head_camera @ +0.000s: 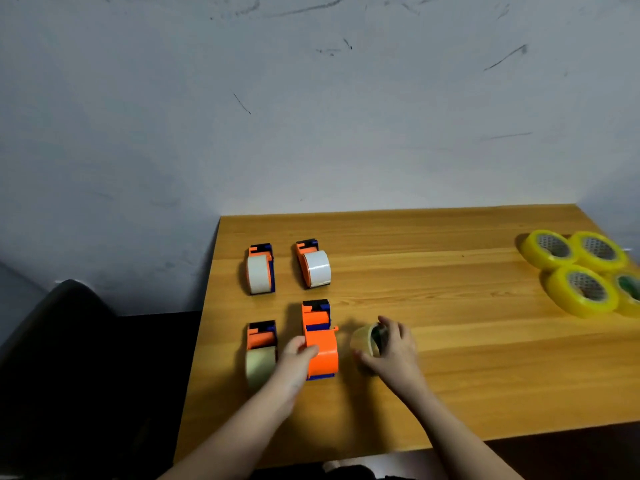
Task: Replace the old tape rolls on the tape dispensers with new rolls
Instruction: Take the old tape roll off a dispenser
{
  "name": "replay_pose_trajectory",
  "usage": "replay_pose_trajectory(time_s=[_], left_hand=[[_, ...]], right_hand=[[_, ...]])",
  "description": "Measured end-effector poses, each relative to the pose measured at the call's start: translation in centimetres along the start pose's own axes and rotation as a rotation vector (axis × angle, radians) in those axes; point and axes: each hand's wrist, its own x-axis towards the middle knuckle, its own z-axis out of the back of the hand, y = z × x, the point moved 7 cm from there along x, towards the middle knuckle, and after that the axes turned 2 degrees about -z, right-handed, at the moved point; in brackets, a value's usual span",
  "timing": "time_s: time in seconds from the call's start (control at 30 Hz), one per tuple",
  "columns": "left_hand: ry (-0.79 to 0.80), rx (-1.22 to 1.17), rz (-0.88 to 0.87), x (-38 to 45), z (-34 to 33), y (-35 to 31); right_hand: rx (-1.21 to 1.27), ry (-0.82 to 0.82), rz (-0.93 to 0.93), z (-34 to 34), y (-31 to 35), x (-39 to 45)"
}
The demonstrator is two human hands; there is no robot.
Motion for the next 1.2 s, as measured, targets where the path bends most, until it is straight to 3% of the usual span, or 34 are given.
replay_pose_trajectory(time_s=[0.47, 0.9, 0.97, 1.2], left_hand=[[-0.037, 0.047, 0.112, -1.7, -0.6, 0.1], [-0.023, 0.078, 0.129, -2.4, -1.1, 0.6], [-0.014, 0.148, 0.120, -2.6, -1.1, 0.3], [0.025, 0.742, -0.040, -3.2, 0.3, -3.5]], right_hand=[[-0.464, 0.078, 0.095, -2.5, -0.7, 0.8], [-0.658, 0.074, 0.149, -4.2, -1.7, 0.6], [-0.673, 0.092, 0.155, -4.3, -1.8, 0.7], [-0.658, 0.123, 0.136, -3.9, -1.5, 0.5]])
